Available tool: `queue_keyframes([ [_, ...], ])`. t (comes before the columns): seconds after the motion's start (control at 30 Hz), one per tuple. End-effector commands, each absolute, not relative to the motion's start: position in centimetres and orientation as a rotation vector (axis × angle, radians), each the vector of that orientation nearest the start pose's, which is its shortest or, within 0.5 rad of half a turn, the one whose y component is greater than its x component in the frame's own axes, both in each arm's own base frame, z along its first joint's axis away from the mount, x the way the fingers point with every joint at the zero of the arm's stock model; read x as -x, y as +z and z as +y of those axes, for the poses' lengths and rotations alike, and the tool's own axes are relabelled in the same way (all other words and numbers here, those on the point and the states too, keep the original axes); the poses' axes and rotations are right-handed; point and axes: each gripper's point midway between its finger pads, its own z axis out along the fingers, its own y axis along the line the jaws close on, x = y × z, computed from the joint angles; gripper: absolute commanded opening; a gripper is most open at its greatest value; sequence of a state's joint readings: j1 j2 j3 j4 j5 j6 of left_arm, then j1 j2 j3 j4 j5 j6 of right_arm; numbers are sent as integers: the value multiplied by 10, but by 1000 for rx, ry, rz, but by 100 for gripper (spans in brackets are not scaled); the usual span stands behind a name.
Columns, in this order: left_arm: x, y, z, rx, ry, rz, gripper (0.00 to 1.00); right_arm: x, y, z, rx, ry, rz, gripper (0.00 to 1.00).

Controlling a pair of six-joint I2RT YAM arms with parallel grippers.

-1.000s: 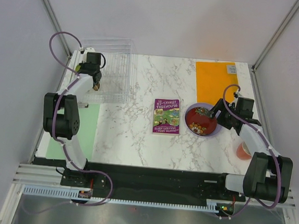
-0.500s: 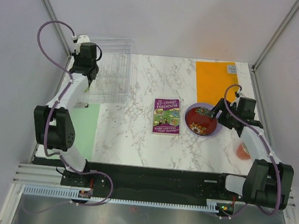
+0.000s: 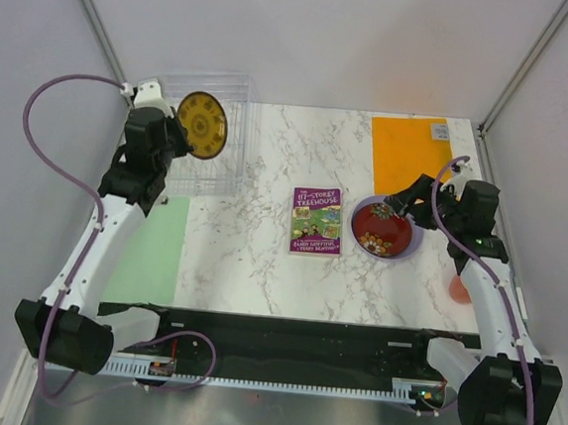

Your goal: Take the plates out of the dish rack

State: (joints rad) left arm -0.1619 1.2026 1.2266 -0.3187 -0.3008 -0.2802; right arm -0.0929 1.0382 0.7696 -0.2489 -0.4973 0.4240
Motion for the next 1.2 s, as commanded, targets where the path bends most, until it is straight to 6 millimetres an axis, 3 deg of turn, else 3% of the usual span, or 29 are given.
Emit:
queue_keyframes([
  [0.0, -365, 286, -103, 276, -574, 1921, 2, -318, 241, 112, -104, 915, 1926, 85],
  [0.03, -362, 292, -112, 251, -638, 1893, 2, -314, 244, 129, -60, 959, 1922, 85],
  [0.1, -352, 279, -131, 231, -764, 1924, 2, -314, 248, 147, -43, 1007, 1908, 85],
  [0.13, -350, 280, -138, 219, -801, 1916, 2, -310, 256, 165, 15, 1042, 1883, 85],
  [0.2, -343, 268, -150, 219, -880, 1939, 2, -310, 255, 181, 18, 1080, 1886, 85],
  [0.23, -341, 270, -159, 199, -912, 1929, 2, -306, 261, 195, 52, 1116, 1859, 85],
  [0.33, -329, 265, -180, 156, -986, 1941, 2, -306, 254, 215, 58, 1160, 1870, 84],
  [0.47, -319, 268, -202, 116, -1079, 1930, 2, -309, 237, 231, 84, 1160, 1920, 84],
  [0.63, -312, 272, -217, 80, -1124, 1921, 2, -310, 234, 246, 103, 1214, 1917, 85],
  [1.03, -295, 244, -236, 58, -1171, 1988, 2, -314, 225, 267, 124, 1261, 1940, 84],
  [1.1, -290, 238, -241, 55, -1184, 2002, 2, -315, 220, 269, 122, 1267, 1952, 81],
  [1.17, -287, 235, -244, 56, -1200, 2003, 2, -316, 215, 273, 124, 1279, 1958, 68],
])
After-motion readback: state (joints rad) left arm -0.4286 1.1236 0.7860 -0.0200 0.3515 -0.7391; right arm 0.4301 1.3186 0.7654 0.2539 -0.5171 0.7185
